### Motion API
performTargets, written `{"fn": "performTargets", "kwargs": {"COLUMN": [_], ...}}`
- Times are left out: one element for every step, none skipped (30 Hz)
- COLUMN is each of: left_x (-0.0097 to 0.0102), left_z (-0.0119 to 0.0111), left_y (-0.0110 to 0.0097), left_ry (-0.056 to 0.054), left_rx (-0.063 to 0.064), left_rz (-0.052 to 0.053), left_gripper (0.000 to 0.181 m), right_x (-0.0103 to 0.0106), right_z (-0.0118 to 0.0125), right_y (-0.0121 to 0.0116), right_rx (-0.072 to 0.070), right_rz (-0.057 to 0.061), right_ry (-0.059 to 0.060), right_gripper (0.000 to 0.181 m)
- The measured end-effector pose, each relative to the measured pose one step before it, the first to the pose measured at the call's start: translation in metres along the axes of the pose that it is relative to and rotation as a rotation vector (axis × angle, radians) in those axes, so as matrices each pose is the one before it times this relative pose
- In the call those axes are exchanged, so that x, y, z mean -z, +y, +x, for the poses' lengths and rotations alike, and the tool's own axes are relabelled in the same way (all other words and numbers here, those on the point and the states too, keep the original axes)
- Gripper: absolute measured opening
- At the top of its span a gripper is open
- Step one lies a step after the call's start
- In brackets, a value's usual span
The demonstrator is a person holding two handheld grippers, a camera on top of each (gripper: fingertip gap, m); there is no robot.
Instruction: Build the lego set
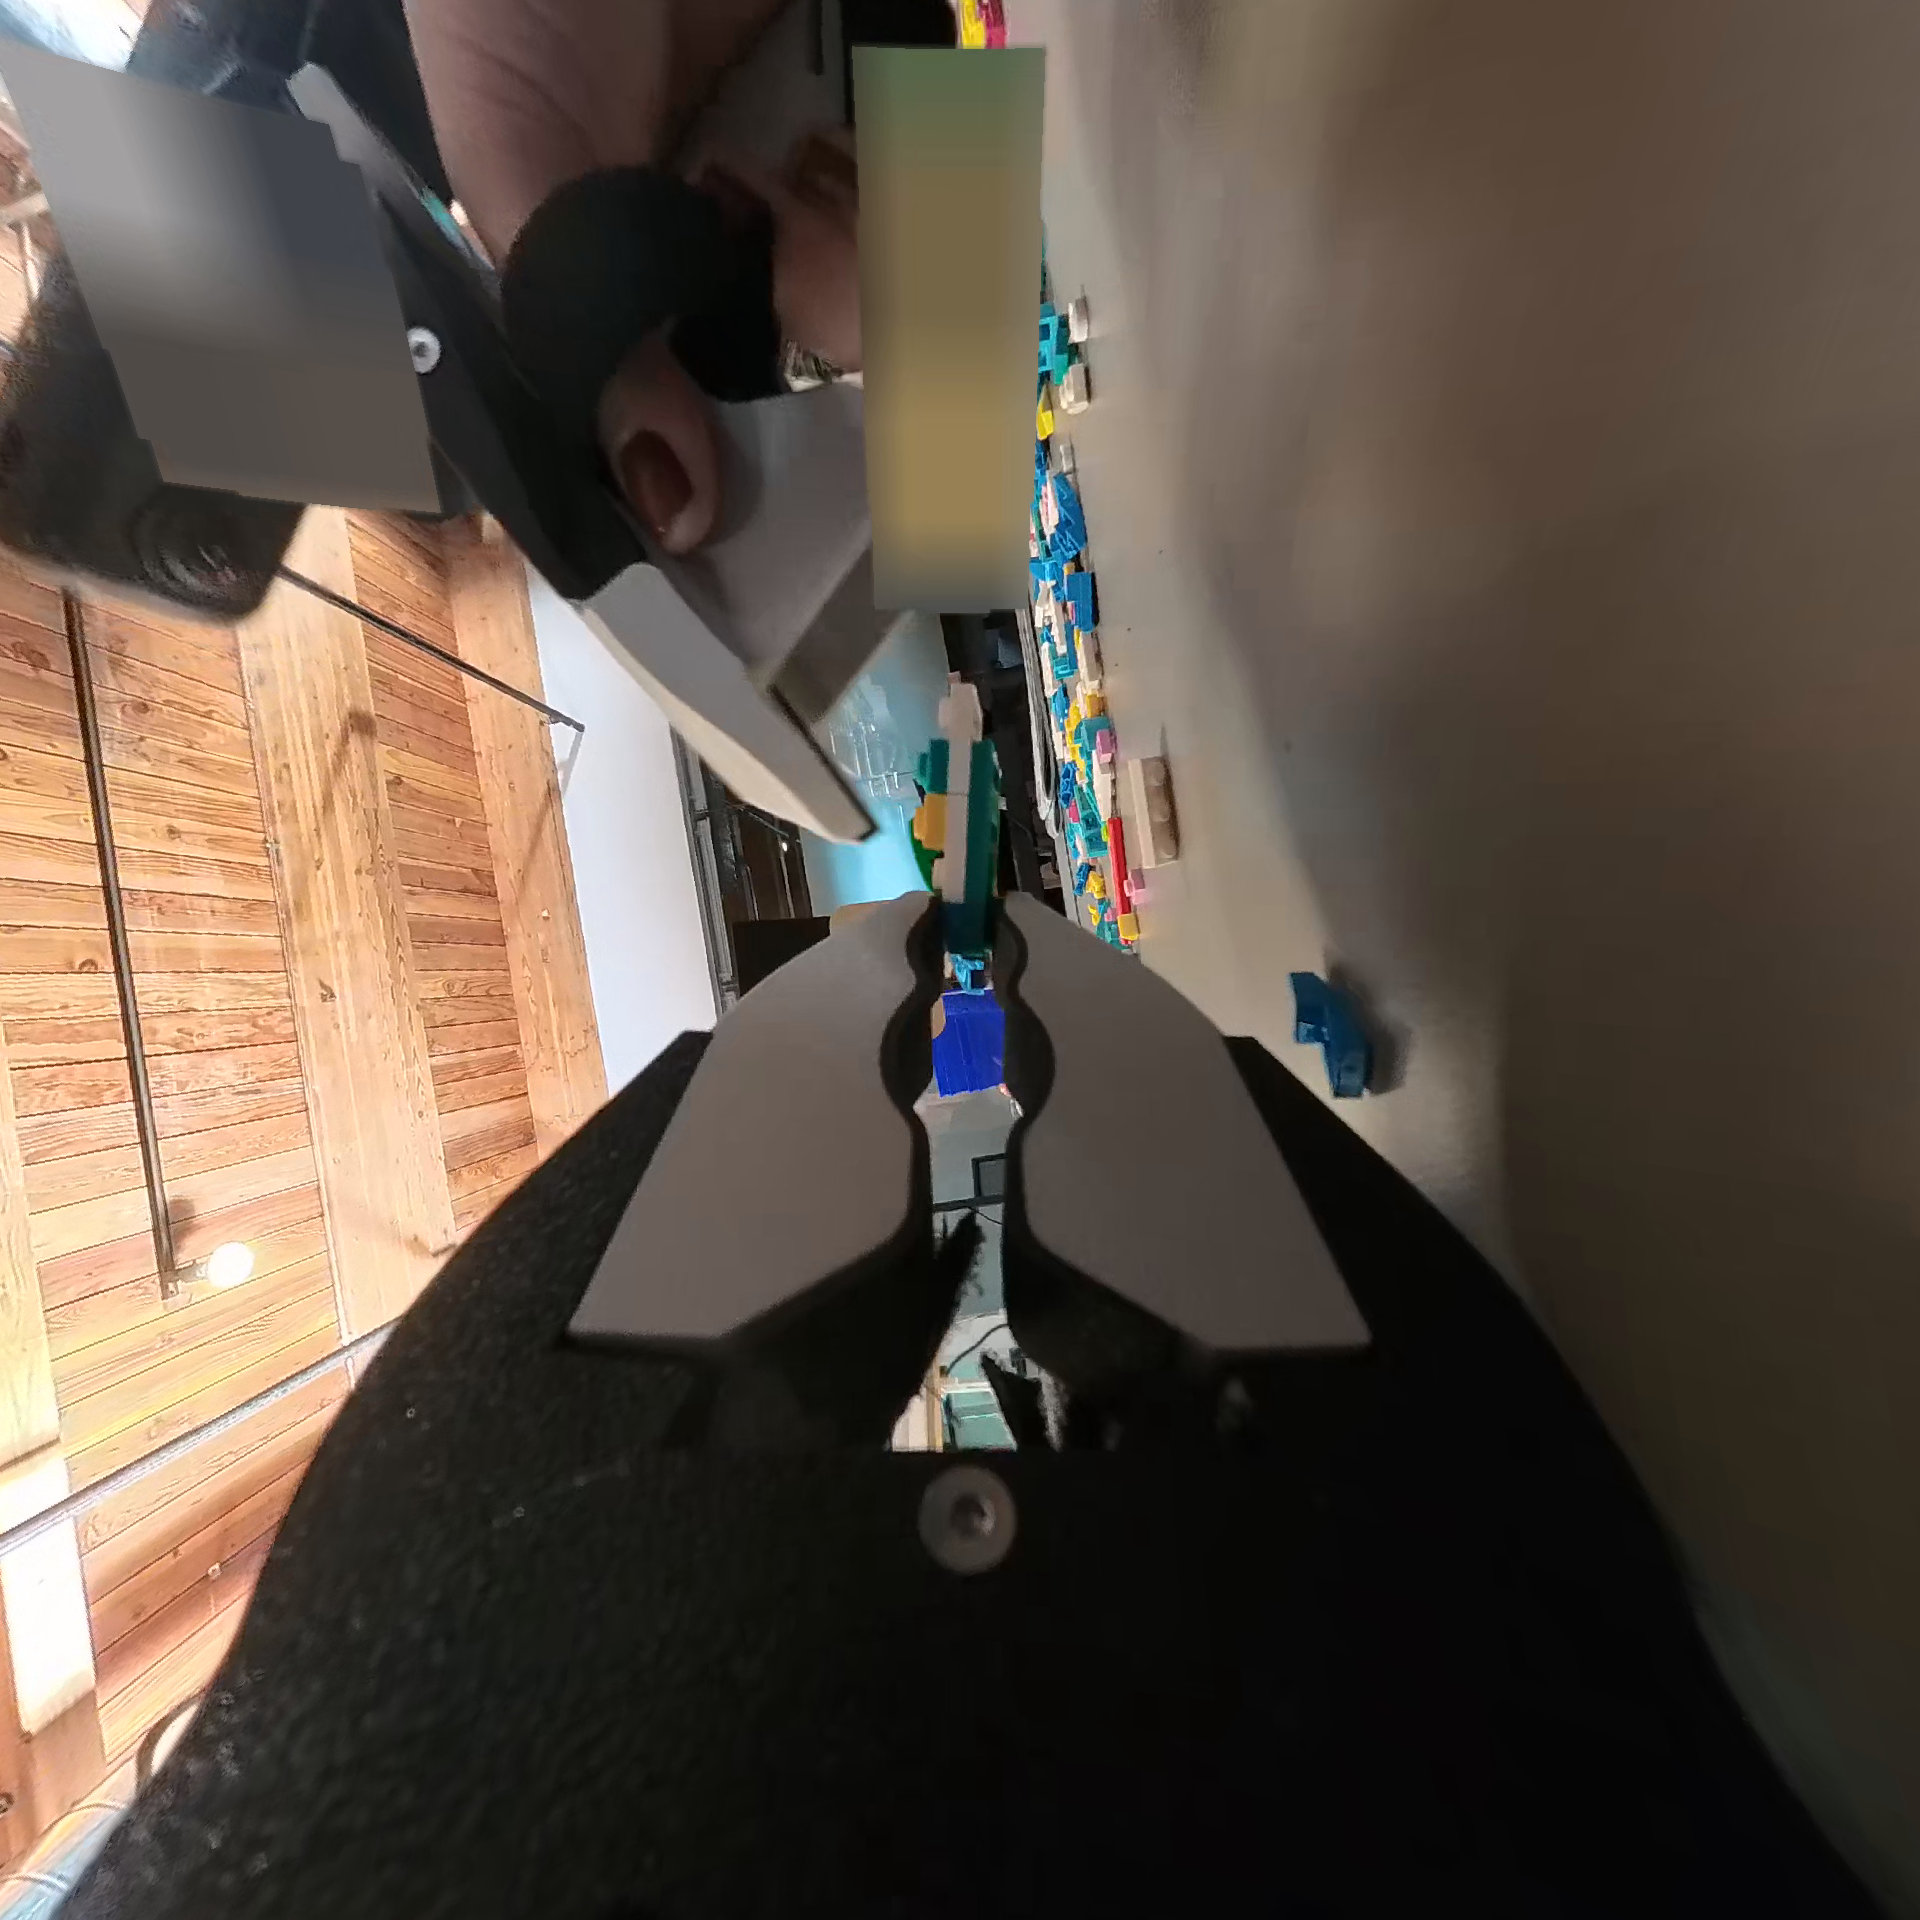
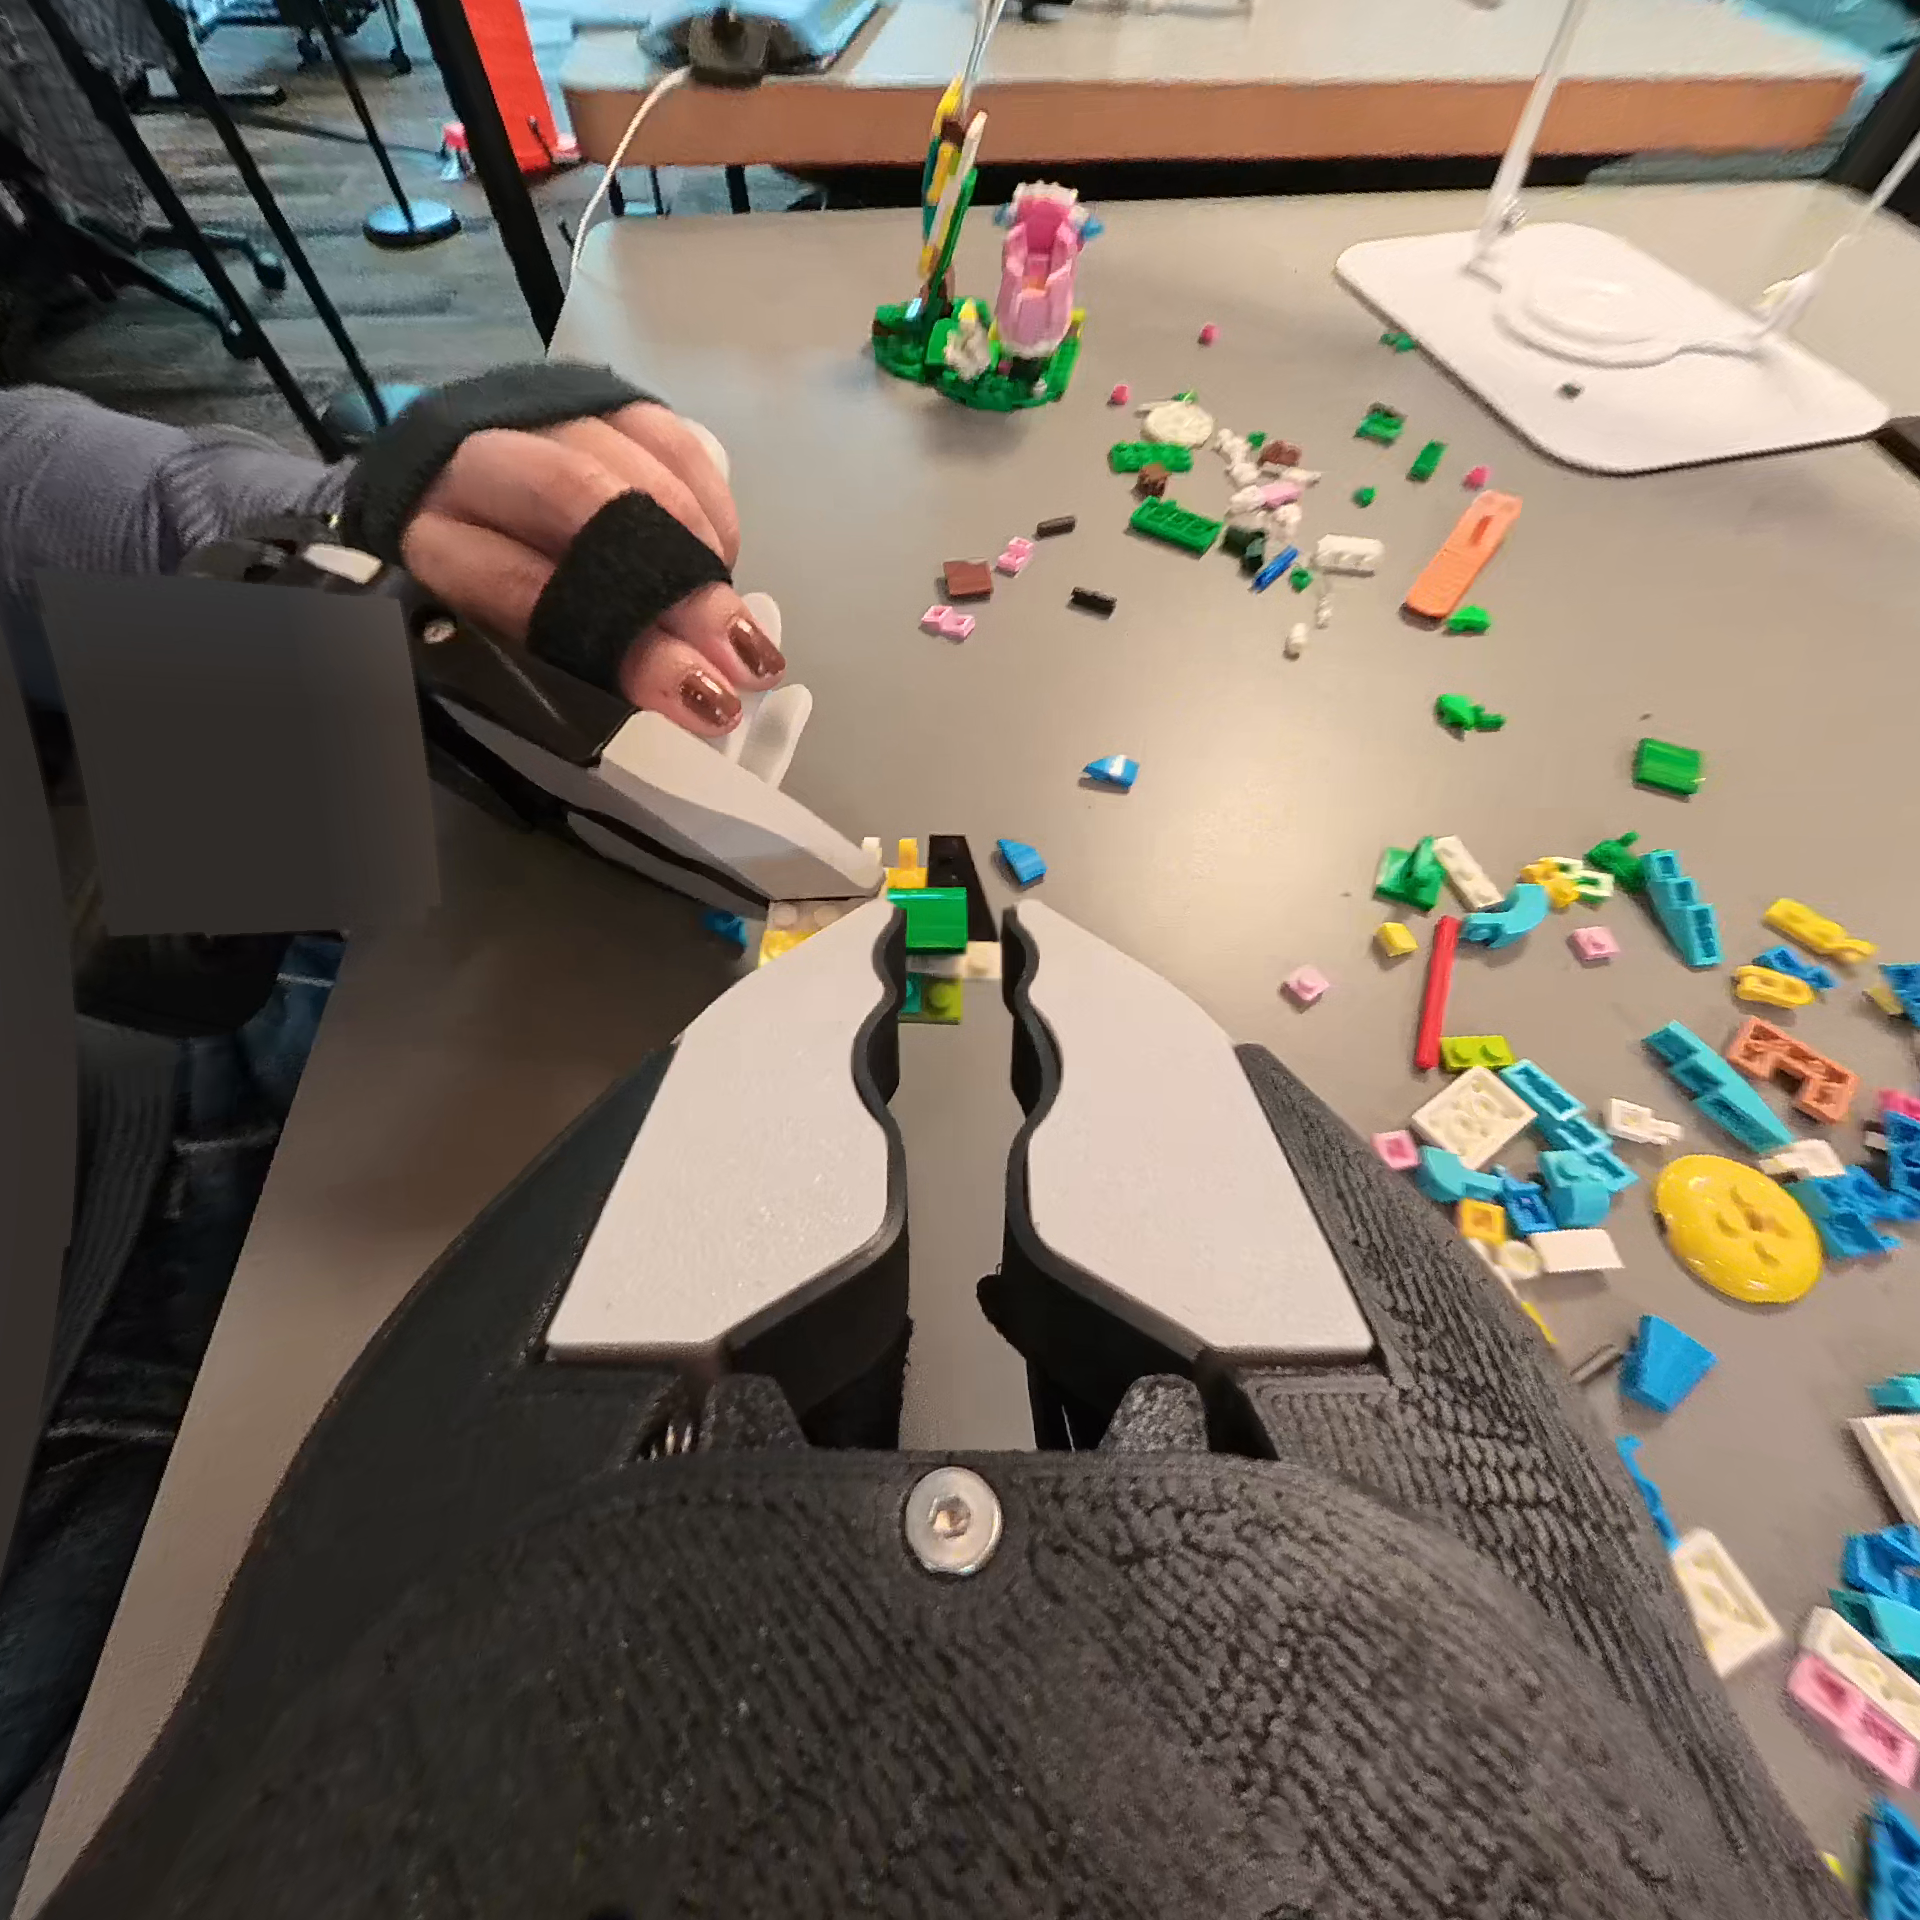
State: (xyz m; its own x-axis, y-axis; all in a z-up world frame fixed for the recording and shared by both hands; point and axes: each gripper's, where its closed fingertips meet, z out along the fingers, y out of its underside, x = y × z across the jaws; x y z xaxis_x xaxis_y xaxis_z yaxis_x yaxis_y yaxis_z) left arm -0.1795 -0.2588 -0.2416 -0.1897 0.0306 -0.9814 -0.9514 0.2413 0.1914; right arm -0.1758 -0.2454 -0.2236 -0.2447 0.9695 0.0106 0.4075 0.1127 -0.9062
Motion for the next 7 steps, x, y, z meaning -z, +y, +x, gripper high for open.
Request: {"fn": "performTargets", "kwargs": {"left_x": [-0.00014,-0.00017,-0.00026,-0.00004,-0.00006,-0.00014,-0.00008], "left_z": [0.00026,0.00036,0.00018,0.00007,-0.00007,0.00002,0.00034], "left_y": [0.00045,0.00064,0.00041,0.0002,0.00011,0.00017,0.00029], "left_ry": [0.0023,0.0028,0.0014,0.0007,0.0001,0.0004,0.0015], "left_rx": [0.0032,0.0035,0.0025,0.0022,0.0016,0.0008,0.0003], "left_rz": [-0.0018,-0.0023,-0.0014,-0.0004,-0.0004,-0.0008,-0.0013], "left_gripper": [0.007,0.007,0.007,0.007,0.007,0.007,0.007], "right_x": [0.0038,0.00395,0.00386,0.00346,0.00301,0.00235,0.00189], "right_z": [0.00404,0.00472,0.00493,0.00468,0.00434,0.0037,0.00296], "right_y": [-0.00388,-0.00429,-0.00429,-0.00426,-0.00405,-0.00363,-0.00296], "right_rx": [-0.0013,-0.0014,0.0004,0.0017,0.0009,0.0002,0.0011], "right_rz": [0.0272,0.0294,0.0295,0.0292,0.0284,0.0254,0.021], "right_ry": [0.0205,0.0246,0.0266,0.0264,0.0251,0.0222,0.0188], "right_gripper": [0.016,0.016,0.015,0.015,0.015,0.015,0.015]}}
